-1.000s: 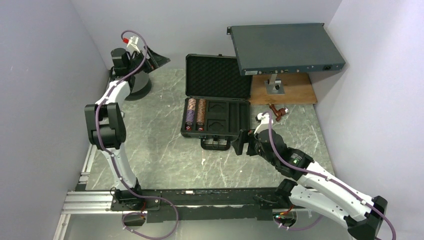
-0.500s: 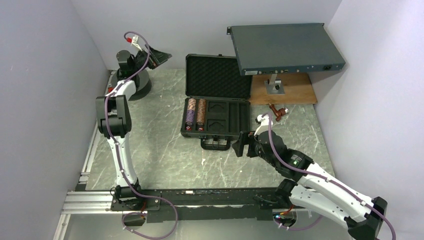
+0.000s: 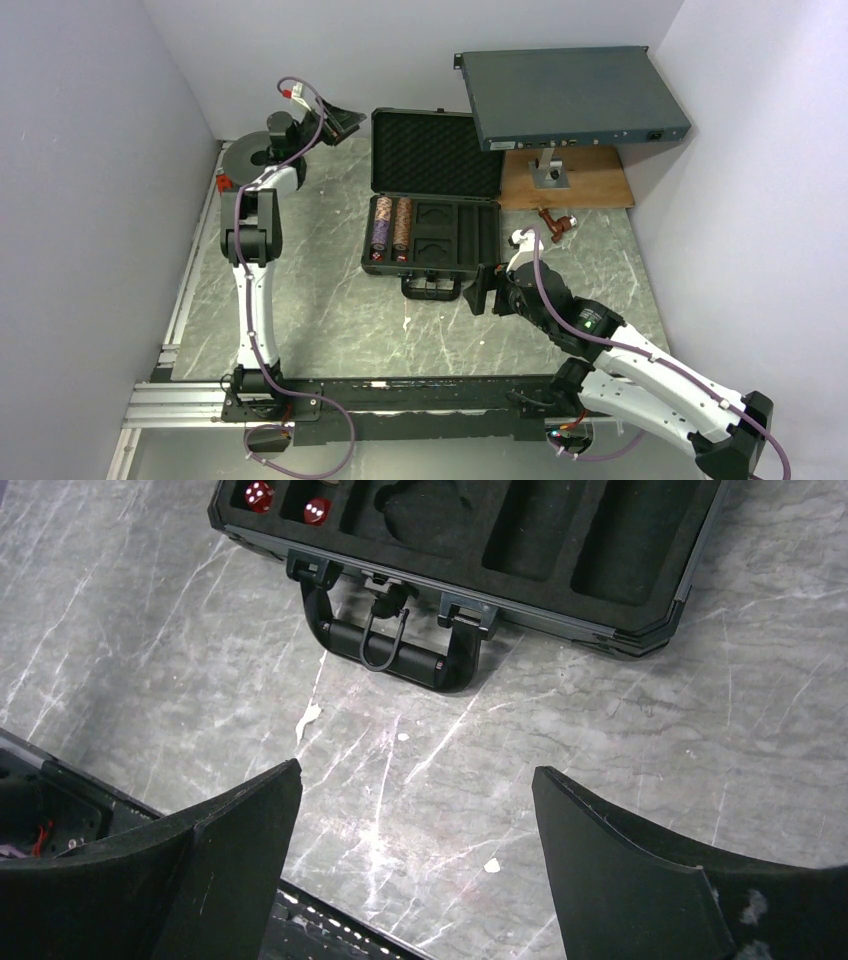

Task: Pack up texas hold em set

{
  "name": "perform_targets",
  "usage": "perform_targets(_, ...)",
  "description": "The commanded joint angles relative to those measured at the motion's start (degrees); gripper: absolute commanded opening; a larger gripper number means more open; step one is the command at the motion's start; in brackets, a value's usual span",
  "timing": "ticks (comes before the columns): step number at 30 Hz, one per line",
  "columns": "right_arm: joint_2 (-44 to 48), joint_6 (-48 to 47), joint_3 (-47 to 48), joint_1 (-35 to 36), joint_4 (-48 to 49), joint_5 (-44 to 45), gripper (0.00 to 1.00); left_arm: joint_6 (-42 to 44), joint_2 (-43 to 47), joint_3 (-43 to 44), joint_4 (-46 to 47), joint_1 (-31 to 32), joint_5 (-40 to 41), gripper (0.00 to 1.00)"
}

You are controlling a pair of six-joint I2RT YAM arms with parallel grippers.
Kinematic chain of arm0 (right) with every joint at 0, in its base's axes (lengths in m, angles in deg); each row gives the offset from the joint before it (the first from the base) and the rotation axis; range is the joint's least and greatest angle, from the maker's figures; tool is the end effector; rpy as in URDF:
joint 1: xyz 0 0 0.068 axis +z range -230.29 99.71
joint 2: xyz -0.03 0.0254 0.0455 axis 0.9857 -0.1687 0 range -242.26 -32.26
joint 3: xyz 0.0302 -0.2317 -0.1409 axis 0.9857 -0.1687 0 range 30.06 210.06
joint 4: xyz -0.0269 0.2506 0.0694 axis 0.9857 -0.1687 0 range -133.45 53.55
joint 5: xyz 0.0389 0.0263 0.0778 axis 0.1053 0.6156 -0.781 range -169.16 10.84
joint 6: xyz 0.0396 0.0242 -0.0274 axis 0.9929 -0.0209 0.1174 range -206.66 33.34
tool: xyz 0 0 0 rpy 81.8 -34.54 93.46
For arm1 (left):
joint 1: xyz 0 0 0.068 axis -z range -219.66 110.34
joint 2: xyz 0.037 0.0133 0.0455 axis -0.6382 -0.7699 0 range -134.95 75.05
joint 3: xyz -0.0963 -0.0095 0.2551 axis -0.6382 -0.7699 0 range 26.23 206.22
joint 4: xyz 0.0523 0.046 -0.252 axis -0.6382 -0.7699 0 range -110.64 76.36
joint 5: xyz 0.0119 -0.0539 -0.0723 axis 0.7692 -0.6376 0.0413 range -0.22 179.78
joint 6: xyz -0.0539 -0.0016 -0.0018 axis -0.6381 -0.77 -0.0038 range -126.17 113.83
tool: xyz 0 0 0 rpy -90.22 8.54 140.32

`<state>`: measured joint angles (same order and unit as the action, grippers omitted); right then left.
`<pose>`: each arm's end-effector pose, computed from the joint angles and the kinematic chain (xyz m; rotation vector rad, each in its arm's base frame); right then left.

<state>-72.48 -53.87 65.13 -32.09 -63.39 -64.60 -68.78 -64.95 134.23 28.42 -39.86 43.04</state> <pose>0.1131 0.1130 0.2642 -0.1380 2.1595 0.5660 0.5589 -0.0240 0.2215 -0.1171 1.6217 -1.4274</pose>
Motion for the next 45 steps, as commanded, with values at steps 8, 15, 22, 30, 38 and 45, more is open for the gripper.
perform_targets(8,0.03,-0.23,0.0,-0.04,1.27,-0.43,0.89,-6.45,-5.94,7.26,8.51,2.69,1.23,0.89)
perform_targets(15,-0.25,-0.3,0.08,-0.04,1.18,-0.9,0.89,-10.02,-5.82,5.59,16.2,2.76,-0.5,0.84)
perform_targets(22,-0.89,-0.28,0.17,-0.04,0.77,-1.02,0.89,-14.37,-7.79,7.53,24.92,3.47,-5.08,0.84)
perform_targets(30,-1.39,-0.37,0.22,-0.04,0.63,-1.21,0.89,-12.76,-7.17,7.22,22.26,3.98,-6.25,0.84)
perform_targets(38,-2.21,-0.39,0.32,-0.04,0.7,-1.58,0.89,-11.0,-5.74,6.26,20.5,4.34,-12.88,0.81)
perform_targets(45,-2.73,-0.45,0.5,-0.04,0.67,-1.74,0.89,-11.96,-5.14,5.27,22.47,4.69,-15.98,0.78)
